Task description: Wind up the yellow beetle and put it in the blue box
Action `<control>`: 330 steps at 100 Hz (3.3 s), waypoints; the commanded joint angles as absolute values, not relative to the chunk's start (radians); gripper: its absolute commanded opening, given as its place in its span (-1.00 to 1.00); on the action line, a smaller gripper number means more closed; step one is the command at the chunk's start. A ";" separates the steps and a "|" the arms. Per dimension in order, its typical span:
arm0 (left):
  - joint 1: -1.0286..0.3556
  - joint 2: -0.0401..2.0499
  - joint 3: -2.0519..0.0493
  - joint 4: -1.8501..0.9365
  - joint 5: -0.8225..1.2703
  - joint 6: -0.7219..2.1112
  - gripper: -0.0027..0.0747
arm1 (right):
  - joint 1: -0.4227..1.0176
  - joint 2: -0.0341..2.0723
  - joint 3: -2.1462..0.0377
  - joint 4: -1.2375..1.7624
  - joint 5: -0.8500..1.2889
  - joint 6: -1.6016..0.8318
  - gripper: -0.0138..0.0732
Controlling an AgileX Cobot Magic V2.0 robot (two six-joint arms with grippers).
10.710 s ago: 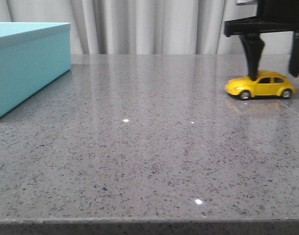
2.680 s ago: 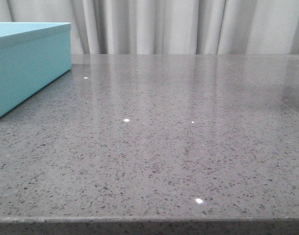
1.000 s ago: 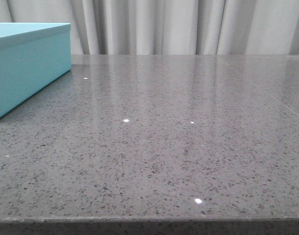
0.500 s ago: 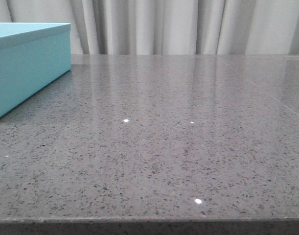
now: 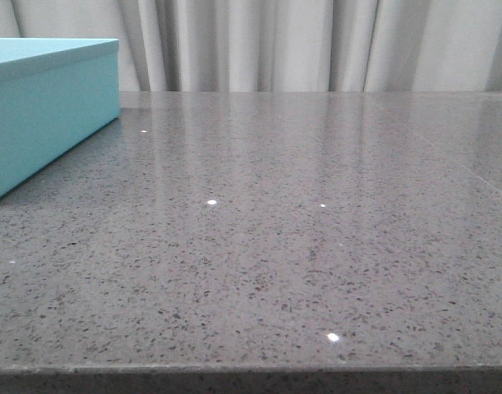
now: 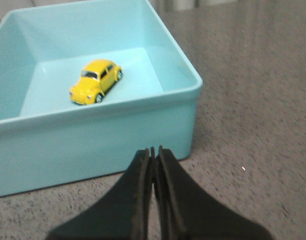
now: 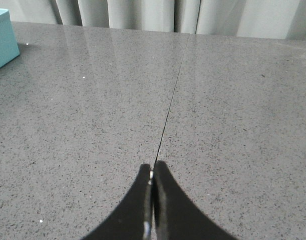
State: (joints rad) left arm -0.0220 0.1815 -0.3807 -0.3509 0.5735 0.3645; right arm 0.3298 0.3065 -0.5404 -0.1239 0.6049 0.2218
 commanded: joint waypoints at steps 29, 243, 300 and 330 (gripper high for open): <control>-0.020 0.020 -0.127 -0.165 0.045 0.097 -0.98 | 0.328 0.311 -0.563 -0.141 0.521 0.209 -0.84; -0.020 -0.036 0.021 -0.140 0.087 0.037 -0.98 | -0.018 0.061 -0.077 -0.159 -0.125 0.208 -0.84; -0.020 -0.036 0.021 -0.140 0.087 0.037 -0.98 | -0.068 -0.034 0.014 -0.052 0.048 0.086 -0.84; -0.020 -0.036 0.021 -0.140 0.087 0.037 -0.98 | -0.068 -0.034 0.013 -0.052 0.058 0.086 -0.84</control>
State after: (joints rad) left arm -0.0220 -0.0046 0.0000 -0.1375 0.1618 0.0447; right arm -0.0637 -0.0099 0.0300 -0.0430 0.1287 0.0952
